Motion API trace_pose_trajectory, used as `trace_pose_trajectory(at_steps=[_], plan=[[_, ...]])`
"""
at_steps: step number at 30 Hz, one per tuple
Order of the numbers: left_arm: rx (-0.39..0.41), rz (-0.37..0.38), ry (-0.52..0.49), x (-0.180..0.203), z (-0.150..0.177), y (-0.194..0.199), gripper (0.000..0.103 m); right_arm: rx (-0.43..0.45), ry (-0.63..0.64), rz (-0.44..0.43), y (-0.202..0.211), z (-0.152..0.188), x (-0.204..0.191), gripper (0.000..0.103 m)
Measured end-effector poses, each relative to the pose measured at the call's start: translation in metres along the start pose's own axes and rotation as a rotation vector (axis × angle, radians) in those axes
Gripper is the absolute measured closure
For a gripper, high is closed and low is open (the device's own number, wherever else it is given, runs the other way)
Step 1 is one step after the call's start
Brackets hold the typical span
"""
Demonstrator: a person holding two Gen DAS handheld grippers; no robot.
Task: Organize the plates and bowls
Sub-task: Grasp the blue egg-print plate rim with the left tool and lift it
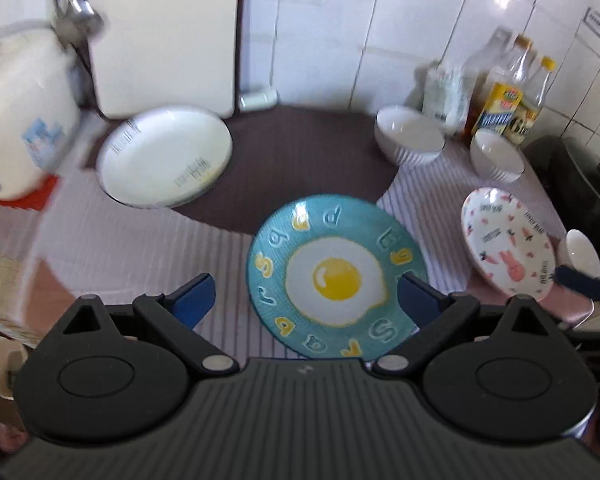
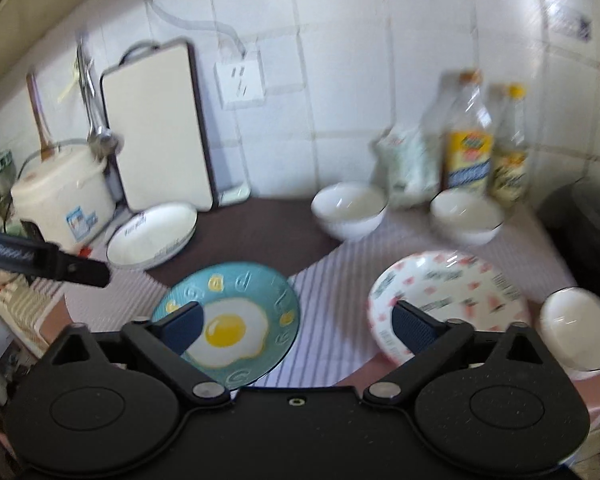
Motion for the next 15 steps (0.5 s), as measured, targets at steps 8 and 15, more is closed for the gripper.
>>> trace_pose_trajectory(at_steps=[8,15], plan=[[-0.13,0.033,0.041,-0.032,0.023,-0.093,0.025,-0.113,-0.038,-0.096,-0.086,0.055,-0.018,0.021],[-0.208,0.048,0.036,-0.044,0.043,-0.117,0.043,-0.164,-0.097,-0.141,-0.11,0.07,-0.031,0.031]])
Point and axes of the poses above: each gripper's, at about its wrist camera, not at the fingertips, and y roughly against the way its jaws point, x to its right, z to its underside, the point moved 9 cm from there along -y, roughly the way its jaws point, and after that the axes turned 4 degrees about x, right-handed, at the moved point
